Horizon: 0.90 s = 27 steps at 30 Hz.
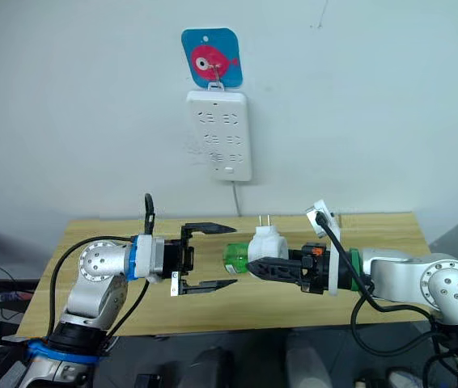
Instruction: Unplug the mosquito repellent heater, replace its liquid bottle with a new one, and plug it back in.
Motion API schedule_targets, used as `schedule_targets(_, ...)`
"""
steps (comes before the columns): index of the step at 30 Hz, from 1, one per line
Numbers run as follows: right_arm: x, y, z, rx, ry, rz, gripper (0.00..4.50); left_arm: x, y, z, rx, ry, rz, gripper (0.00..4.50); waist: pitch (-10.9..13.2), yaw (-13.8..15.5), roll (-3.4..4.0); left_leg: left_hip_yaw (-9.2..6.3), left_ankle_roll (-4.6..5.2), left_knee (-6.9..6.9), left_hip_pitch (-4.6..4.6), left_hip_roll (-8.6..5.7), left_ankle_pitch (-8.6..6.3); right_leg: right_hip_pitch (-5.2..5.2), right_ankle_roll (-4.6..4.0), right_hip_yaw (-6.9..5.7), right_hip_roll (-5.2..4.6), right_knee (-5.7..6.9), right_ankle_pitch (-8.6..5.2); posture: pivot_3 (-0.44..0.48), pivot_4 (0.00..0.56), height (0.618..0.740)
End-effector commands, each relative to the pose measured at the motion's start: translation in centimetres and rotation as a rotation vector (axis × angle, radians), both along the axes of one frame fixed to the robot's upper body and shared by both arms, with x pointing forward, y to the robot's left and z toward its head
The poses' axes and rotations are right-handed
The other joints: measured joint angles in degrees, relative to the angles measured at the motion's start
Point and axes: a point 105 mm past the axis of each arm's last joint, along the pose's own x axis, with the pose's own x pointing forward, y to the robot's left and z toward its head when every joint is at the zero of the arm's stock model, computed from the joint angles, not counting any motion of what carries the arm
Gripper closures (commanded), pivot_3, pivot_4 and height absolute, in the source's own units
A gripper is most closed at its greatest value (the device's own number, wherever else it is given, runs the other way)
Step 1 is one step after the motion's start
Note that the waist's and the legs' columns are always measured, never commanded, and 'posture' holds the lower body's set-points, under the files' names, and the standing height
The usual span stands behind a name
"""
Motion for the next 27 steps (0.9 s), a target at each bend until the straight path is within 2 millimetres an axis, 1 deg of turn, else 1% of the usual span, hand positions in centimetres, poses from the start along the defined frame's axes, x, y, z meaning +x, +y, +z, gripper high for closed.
schedule_targets(1, -0.4, 0.3, 1.0, 0.028, -0.025, 0.035, 1.46, -0.1, -0.6, 0.7, -0.04, -0.09, 0.001, 0.0, 0.0, -0.1, 0.0, 0.03, 0.0, 0.0, 0.01, -0.01, 0.0, 0.0, 0.04, 0.03, 0.0, 0.0, 0.03, -0.147, 0.16, 0.74)
schedule_targets(4, -0.4, 0.4, 1.0, 0.025, -0.026, 0.037, 1.46, -0.2, -0.8, 0.3, -0.031, -0.106, -0.016, 0.0, 0.0, -0.2, 0.0, 0.05, 0.0, 0.01, 0.02, -0.01, 0.0, 0.0, 0.06, 0.05, 0.0, 0.0, 0.04, -0.149, 0.16, 0.74)
schedule_targets(7, -0.4, 0.4, 1.0, 0.024, -0.027, 0.036, 1.46, -0.2, -0.8, 0.0, -0.027, -0.094, -0.03, 0.62, 0.0, -0.2, 0.01, 0.03, 0.0, 0.0, 0.04, 0.01, 0.0, -0.01, 0.05, 0.01, 0.05, 0.03, 0.05, -0.152, 0.16, 0.74)
schedule_targets(12, -0.5, 0.4, 1.0, 0.02, -0.031, 0.038, 1.46, -0.1, -1.4, 0.4, -0.038, -0.085, -0.044, 2.23, 0.0, -0.3, 0.01, 0.0, 0.0, 0.0, 0.03, 0.02, 0.0, 0.0, 0.04, -0.01, 0.07, 0.04, 0.06, -0.154, 0.16, 0.74)
schedule_targets(13, -0.5, 0.4, 1.0, 0.021, -0.031, 0.038, 1.46, 0.0, -1.4, 0.5, -0.036, -0.078, -0.038, 2.32, 0.0, -0.3, 0.01, 0.0, 0.0, 0.0, 0.03, 0.02, 0.0, 0.0, 0.04, -0.01, 0.07, 0.04, 0.06, -0.154, 0.16, 0.74)
schedule_targets(15, -0.5, 0.5, 0.9, 0.018, -0.032, 0.038, 1.46, 0.0, -1.6, 0.9, -0.025, -0.051, -0.058, 2.32, 0.0, -0.3, 0.0, 0.0, 0.01, 0.0, 0.03, 0.01, 0.0, 0.0, 0.04, 0.0, 0.07, 0.04, 0.06, -0.155, 0.161, 0.74)
schedule_targets(17, -0.5, 0.5, 0.8, 0.011, -0.037, 0.038, 1.46, -0.2, -1.8, 1.3, 0.006, 0.069, -0.105, 2.32, 0.0, -0.4, 0.0, 0.0, 0.01, 0.0, 0.03, 0.02, 0.0, 0.0, 0.04, -0.01, 0.08, 0.04, 0.06, -0.155, 0.161, 0.74)
schedule_targets(19, -0.6, 0.4, 0.6, -0.006, -0.046, 0.047, 1.46, -0.4, -1.7, 1.4, 0.101, 0.26, -0.145, 2.32, 0.0, -0.5, 0.0, -0.04, 0.01, 0.0, 0.03, 0.02, 0.0, 0.0, 0.04, -0.03, 0.11, 0.07, 0.06, -0.15, 0.161, 0.74)
schedule_targets(21, -0.7, 0.4, 0.5, -0.017, -0.053, 0.054, 1.46, 0.1, -1.4, 2.0, 0.155, 0.526, -0.127, 2.32, 0.0, -0.5, 0.01, -0.11, 0.01, 0.01, 0.01, 0.03, 0.0, 0.0, 0.04, -0.1, 0.23, 0.1, 0.05, -0.146, 0.161, 0.74)
schedule_targets(23, -0.8, 0.4, 0.3, -0.033, -0.068, 0.069, 1.46, 0.5, -0.8, 3.2, 0.185, 0.799, -0.15, 2.32, 0.0, -0.6, 0.01, -0.15, 0.02, 0.01, 0.03, 0.02, 0.01, 0.01, 0.06, -0.1, 0.42, 0.13, 0.04, -0.142, 0.161, 0.74)
schedule_targets(24, -0.9, 0.4, 0.3, -0.036, -0.071, 0.074, 1.46, 0.6, -0.5, 3.7, 0.202, 0.898, -0.164, 2.32, 0.0, -0.6, 0.01, -0.17, 0.02, 0.01, 0.02, 0.03, 0.01, 0.01, 0.07, -0.1, 0.45, 0.11, 0.04, -0.142, 0.161, 0.74)
schedule_targets(27, -1.0, 0.5, 0.1, -0.041, -0.075, 0.085, 1.46, 0.7, 0.2, 4.6, 0.251, 1.077, -0.206, 2.32, 0.0, -0.7, 0.01, -0.15, 0.02, 0.01, 0.05, 0.04, 0.01, 0.0, 0.1, -0.1, 0.51, 0.1, 0.02, -0.14, 0.161, 0.74)
